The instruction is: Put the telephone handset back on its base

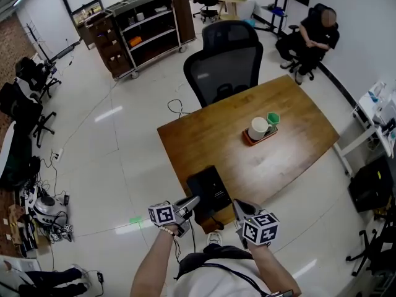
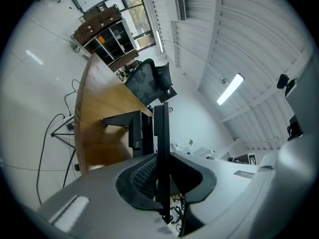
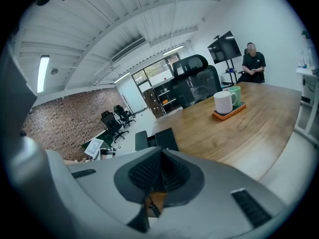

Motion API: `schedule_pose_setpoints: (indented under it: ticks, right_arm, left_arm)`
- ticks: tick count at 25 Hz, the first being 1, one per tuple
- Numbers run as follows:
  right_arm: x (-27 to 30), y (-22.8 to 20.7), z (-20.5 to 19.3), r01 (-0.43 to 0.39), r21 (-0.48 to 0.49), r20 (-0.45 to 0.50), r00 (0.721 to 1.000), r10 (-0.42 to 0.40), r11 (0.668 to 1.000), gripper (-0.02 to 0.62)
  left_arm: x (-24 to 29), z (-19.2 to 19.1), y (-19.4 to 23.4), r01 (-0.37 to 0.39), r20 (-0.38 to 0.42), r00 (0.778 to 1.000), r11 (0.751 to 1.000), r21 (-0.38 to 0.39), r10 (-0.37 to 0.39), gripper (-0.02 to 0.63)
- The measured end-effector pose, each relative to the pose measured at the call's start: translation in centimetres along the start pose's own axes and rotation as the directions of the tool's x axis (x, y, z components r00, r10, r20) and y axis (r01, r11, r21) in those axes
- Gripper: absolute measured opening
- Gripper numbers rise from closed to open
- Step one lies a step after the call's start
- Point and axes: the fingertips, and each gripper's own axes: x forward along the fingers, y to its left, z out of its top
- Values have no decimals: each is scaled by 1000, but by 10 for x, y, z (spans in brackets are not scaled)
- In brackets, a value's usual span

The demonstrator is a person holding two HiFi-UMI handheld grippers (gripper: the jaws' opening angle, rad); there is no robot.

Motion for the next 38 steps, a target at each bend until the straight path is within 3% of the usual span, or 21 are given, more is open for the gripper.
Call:
schedule_pose_setpoints:
  ticks: [7,13,20,26,33,38]
  right_arm:
    - [11,-4,7,-4,-11,-12,1000,4,1000,2]
    - [15,-6,5,-7,-13,-26,1000,7,1000,3]
    - [16,-11,7,-1,-13,-30,1000,1,1000,2]
    - [19,-14,7,-2,-15,-33,999,1,1000,3]
    - [18,-15,7,1,-18,-38,999,-2,1000,2]
    - [17,-13,5,-2,-13,-35,999,1,1000,2]
  left_arm:
    - [7,1,7,20,-1,1000,1000,-23,-20,71]
    - [12,-2,27,-8,-18,1000,1000,-21,8,71]
    - [23,-1,15,36,-9,999,999,-41,-36,71]
    - [18,-11,39,-9,-33,999,999,-36,8,71]
    - [21,-7,29,35,-26,999,998,-59,-37,73]
    - [21,-7,31,-1,-52,999,998,-55,-2,118]
